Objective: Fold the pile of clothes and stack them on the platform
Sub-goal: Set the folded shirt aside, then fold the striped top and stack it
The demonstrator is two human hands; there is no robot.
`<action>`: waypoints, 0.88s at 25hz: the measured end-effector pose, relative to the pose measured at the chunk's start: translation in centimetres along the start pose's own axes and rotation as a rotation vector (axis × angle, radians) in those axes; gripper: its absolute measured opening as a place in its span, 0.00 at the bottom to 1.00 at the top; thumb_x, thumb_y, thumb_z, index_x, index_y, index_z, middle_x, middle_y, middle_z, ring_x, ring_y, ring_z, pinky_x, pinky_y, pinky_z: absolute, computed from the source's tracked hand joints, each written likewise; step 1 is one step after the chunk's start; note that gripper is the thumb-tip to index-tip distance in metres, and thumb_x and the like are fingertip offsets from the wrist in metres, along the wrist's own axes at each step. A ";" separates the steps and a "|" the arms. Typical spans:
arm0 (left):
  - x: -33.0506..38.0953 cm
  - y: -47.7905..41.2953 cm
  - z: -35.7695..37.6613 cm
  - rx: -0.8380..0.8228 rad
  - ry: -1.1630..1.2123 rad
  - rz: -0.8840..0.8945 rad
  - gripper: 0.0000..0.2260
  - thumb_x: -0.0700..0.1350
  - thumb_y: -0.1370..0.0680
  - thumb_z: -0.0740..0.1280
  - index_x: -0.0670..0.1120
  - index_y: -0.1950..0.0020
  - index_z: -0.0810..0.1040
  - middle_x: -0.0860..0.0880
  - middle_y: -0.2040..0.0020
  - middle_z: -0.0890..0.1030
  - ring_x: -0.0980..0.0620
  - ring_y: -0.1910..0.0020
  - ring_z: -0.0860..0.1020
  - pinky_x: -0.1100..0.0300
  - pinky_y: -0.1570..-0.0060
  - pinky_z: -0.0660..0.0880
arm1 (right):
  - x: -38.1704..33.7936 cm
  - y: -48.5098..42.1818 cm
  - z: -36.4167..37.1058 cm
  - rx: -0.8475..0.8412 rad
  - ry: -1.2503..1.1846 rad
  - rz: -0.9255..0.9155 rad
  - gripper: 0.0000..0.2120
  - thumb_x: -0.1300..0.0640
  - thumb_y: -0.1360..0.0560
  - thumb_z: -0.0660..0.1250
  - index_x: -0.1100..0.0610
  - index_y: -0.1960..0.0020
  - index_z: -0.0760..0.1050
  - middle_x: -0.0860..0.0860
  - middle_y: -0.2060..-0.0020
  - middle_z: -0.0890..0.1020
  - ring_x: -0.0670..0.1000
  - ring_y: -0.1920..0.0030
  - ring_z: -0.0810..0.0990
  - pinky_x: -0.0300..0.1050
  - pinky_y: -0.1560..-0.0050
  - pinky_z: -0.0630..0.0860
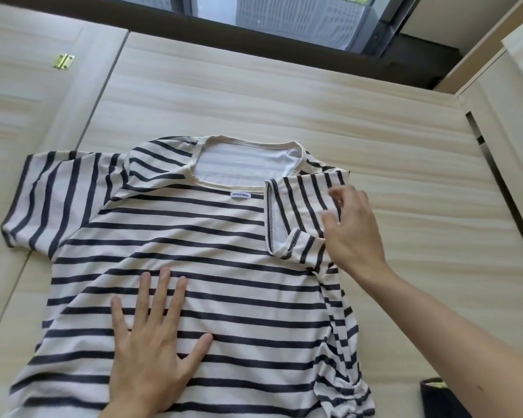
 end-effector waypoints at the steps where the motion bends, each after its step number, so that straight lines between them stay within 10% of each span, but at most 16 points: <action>1: 0.0 0.0 0.0 0.003 0.004 0.004 0.43 0.71 0.26 0.54 0.47 0.17 0.55 0.47 0.16 0.50 0.42 0.18 0.50 0.27 0.27 0.52 | 1.8 0.0 0.7 0.009 0.066 0.047 0.17 0.58 0.22 0.62 0.53 0.33 0.70 0.50 0.35 0.73 0.53 0.35 0.72 0.48 0.44 0.71; 6: 0.0 0.0 0.0 0.022 0.013 0.007 0.43 0.71 0.26 0.54 0.47 0.17 0.54 0.46 0.16 0.49 0.41 0.18 0.49 0.27 0.26 0.52 | 4.2 1.7 4.8 -0.191 0.293 0.102 0.20 0.44 0.26 0.69 0.52 0.39 0.74 0.48 0.46 0.77 0.52 0.43 0.76 0.49 0.46 0.74; 9: -0.1 0.0 0.2 0.034 0.006 0.007 0.43 0.71 0.26 0.54 0.46 0.17 0.55 0.46 0.16 0.49 0.41 0.18 0.50 0.27 0.27 0.52 | 2.2 3.4 4.1 -0.154 0.226 -0.007 0.02 0.55 0.26 0.69 0.50 0.55 0.75 0.44 0.62 0.78 0.48 0.59 0.77 0.44 0.62 0.71; 12: 0.1 0.1 0.3 0.075 0.000 0.017 0.44 0.71 0.26 0.54 0.45 0.18 0.56 0.45 0.16 0.50 0.40 0.18 0.51 0.27 0.27 0.53 | 0.8 6.3 3.6 -0.252 0.377 -0.248 0.06 0.55 0.28 0.66 0.48 0.62 0.71 0.42 0.64 0.74 0.46 0.59 0.72 0.44 0.54 0.70; 15: -0.1 -0.1 0.3 0.062 0.014 0.014 0.43 0.71 0.25 0.55 0.46 0.17 0.55 0.45 0.16 0.50 0.40 0.18 0.50 0.27 0.27 0.53 | 1.5 9.4 4.1 -0.140 0.337 -0.201 0.02 0.51 0.27 0.66 0.48 0.55 0.73 0.43 0.53 0.75 0.48 0.49 0.74 0.46 0.46 0.71; 18: 0.2 0.0 0.2 0.042 0.032 0.014 0.44 0.72 0.25 0.57 0.48 0.17 0.53 0.45 0.16 0.49 0.40 0.18 0.49 0.27 0.27 0.54 | 1.7 14.1 8.2 -0.130 0.242 -0.077 0.24 0.44 0.22 0.60 0.50 0.28 0.67 0.49 0.25 0.64 0.52 0.23 0.61 0.53 0.26 0.61; 22: 0.1 -0.1 -0.1 0.044 0.066 0.012 0.43 0.71 0.25 0.57 0.49 0.17 0.51 0.46 0.16 0.47 0.40 0.18 0.47 0.29 0.26 0.52 | 1.3 16.8 13.4 -0.159 0.342 -0.004 0.36 0.37 0.20 0.46 0.54 0.18 0.53 0.53 0.18 0.52 0.55 0.18 0.49 0.64 0.22 0.49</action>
Point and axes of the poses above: each hand's wrist, its own y-axis away from the middle knuckle, its own z-axis out of the palm, x = y × z, the point moved 4 cm from there along -y, towards the middle knuckle
